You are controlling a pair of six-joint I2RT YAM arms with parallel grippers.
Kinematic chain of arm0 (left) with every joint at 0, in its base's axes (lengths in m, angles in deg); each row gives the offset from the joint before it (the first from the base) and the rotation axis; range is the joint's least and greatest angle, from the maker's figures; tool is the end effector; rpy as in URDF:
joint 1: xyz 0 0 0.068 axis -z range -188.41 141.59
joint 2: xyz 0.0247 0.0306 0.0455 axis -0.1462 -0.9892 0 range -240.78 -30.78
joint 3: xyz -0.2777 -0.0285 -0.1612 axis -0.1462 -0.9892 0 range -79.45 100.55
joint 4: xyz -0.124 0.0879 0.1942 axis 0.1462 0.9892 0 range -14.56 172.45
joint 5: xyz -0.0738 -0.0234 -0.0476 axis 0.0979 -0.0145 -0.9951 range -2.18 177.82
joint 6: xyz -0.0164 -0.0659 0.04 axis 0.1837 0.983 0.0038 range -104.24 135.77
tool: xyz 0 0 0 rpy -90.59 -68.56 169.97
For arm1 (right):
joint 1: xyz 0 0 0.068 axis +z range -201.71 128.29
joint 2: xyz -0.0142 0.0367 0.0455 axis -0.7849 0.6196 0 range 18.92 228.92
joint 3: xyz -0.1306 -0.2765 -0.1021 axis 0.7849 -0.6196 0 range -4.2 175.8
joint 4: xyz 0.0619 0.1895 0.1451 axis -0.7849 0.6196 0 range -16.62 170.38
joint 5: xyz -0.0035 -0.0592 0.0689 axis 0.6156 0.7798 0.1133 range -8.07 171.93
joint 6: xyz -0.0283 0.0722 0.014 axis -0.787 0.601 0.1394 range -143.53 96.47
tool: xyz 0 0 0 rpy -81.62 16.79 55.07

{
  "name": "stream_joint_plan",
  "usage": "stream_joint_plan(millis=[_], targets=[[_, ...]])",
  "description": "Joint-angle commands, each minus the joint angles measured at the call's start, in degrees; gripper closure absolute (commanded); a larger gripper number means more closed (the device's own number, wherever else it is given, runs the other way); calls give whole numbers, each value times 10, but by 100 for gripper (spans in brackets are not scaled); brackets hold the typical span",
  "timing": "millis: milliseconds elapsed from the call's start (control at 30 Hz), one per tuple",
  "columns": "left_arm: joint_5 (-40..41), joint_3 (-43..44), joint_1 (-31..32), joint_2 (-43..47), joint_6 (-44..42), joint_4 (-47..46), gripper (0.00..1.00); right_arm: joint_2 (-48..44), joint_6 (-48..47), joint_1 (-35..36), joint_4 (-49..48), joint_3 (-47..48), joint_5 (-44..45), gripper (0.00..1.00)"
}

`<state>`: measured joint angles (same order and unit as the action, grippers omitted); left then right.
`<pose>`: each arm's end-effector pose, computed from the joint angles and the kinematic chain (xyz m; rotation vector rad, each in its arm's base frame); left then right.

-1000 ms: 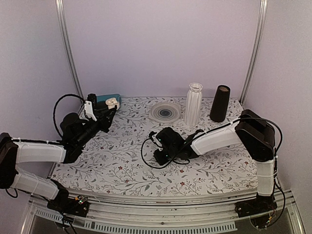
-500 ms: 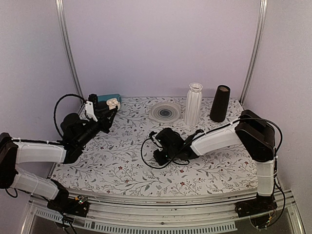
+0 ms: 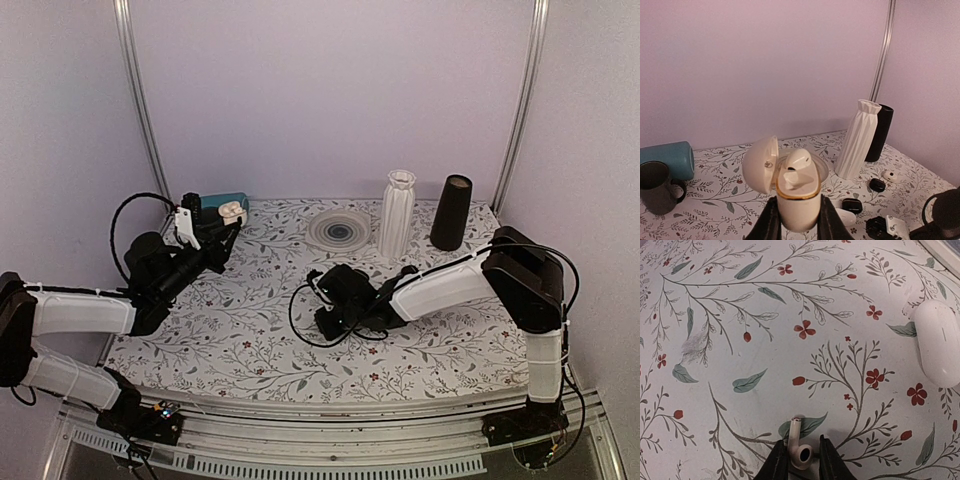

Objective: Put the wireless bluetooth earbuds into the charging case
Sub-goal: Pick up the left earbud from the center of the board.

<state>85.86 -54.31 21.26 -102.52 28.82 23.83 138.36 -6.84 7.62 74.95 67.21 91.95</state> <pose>0.2276 -0.1323 0.2998 0.2468 1.4947 -0.6264 0.2467 0.3929 0.1506 -0.8189 2.3161 0.3868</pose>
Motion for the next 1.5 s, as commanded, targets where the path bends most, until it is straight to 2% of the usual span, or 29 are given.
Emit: stream_joint_plan(millis=[0, 167, 700, 1067, 1267, 1467], targets=[[6, 3, 10, 4, -11, -6, 100, 8, 10, 7, 44, -17, 2, 77], [7, 2, 12, 2, -13, -6, 100, 9, 14, 7, 44, -30, 5, 75], [8, 5, 15, -4, -19, -10, 100, 8, 31, 7, 59, -34, 18, 76], [-7, 6, 28, -24, -55, -28, 100, -9, 25, 6, 40, -51, 0, 86], [-34, 3, 54, -52, -102, -55, 100, -37, 10, -7, 49, -48, -45, 89], [-79, -1, 81, -93, -140, -109, 100, -84, -9, -45, 96, -34, -145, 90]])
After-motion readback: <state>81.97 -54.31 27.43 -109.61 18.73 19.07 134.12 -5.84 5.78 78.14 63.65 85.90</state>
